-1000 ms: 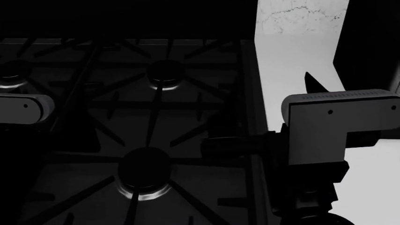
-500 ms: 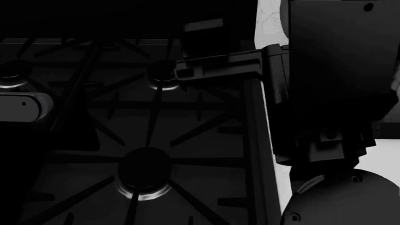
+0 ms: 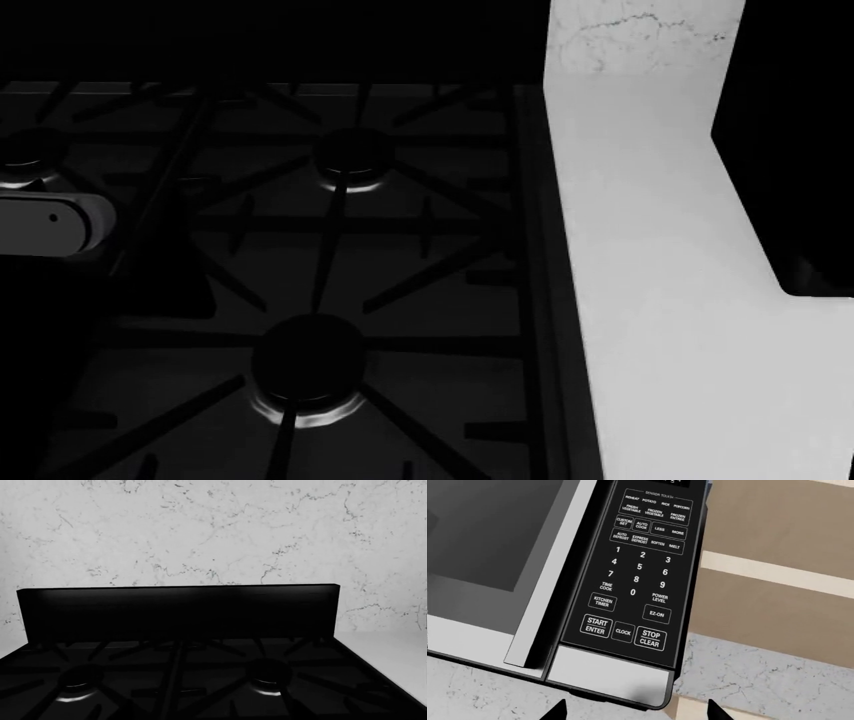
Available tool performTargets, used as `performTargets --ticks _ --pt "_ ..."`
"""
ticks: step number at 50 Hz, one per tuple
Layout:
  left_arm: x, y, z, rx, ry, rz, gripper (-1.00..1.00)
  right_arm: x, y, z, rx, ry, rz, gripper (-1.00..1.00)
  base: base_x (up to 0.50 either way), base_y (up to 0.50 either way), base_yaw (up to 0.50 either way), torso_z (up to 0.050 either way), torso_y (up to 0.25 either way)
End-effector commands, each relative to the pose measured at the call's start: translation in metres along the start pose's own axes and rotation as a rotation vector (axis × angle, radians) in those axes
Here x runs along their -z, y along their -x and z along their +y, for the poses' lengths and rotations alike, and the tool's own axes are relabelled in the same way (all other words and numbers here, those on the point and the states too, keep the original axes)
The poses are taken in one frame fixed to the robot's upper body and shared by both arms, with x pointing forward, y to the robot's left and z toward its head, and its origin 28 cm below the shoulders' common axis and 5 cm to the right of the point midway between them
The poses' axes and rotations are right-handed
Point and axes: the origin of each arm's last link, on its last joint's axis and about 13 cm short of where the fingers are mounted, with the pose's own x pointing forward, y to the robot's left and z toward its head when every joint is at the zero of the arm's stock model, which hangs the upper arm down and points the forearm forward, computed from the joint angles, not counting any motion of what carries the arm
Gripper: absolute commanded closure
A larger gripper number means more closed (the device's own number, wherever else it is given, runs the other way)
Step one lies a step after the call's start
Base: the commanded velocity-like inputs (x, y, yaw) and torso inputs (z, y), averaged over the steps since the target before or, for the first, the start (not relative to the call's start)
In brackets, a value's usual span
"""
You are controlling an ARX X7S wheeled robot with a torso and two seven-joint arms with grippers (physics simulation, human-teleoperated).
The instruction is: Press the start button on the microwave
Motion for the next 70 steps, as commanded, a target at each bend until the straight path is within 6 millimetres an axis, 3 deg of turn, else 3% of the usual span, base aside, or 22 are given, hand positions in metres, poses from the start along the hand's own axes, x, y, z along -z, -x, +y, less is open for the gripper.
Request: performTargets --ticks 1,9,10,22,37,44,51,70 --pt "0.0 0.001 0.0 0.002 -0.006 0.0 -1.0 -0.035 -0.033 -0.01 0.001 -0.027 0.01 -1.0 0.0 0.0 0.0 0.0 0.0" --pt "0.003 0.001 0.001 0.003 -0.01 0.004 -1.0 -0.045 -0.054 -0.013 -0.014 -0.087 0.072 -1.0 0.0 0.0 0.0 0.0 0.0" --pt "0.002 0.002 0.001 0.004 -0.01 0.004 -1.0 -0.045 -0.057 -0.013 -0.016 -0.1 0.093 1.0 0.0 0.0 0.0 0.0 0.0" --pt "0.002 0.002 0.001 0.002 -0.012 0.006 -1.0 -0.048 -0.073 -0.012 -0.043 -0.138 0.249 1.0 0.0 0.0 0.0 0.0 0.0" --pt "0.001 0.003 0.002 0.0 -0.01 0.004 -1.0 -0.072 -0.089 -0.006 -0.101 -0.128 0.183 1.0 0.0 0.0 0.0 0.0 0.0" --pt "0.0 0.002 0.002 0.0 -0.008 0.001 -1.0 -0.074 -0.095 -0.002 -0.112 -0.148 0.174 1.0 0.0 0.0 0.0 0.0 0.0" --pt "0.003 0.003 0.004 -0.002 -0.004 0.002 -1.0 -0.071 -0.103 0.008 -0.143 -0.17 0.18 1.0 0.0 0.0 0.0 0.0 0.0" --pt "0.01 0.001 0.005 -0.005 0.002 0.007 -1.0 -0.035 -0.097 0.022 -0.15 -0.072 0.236 1.0 0.0 0.0 0.0 0.0 0.0"
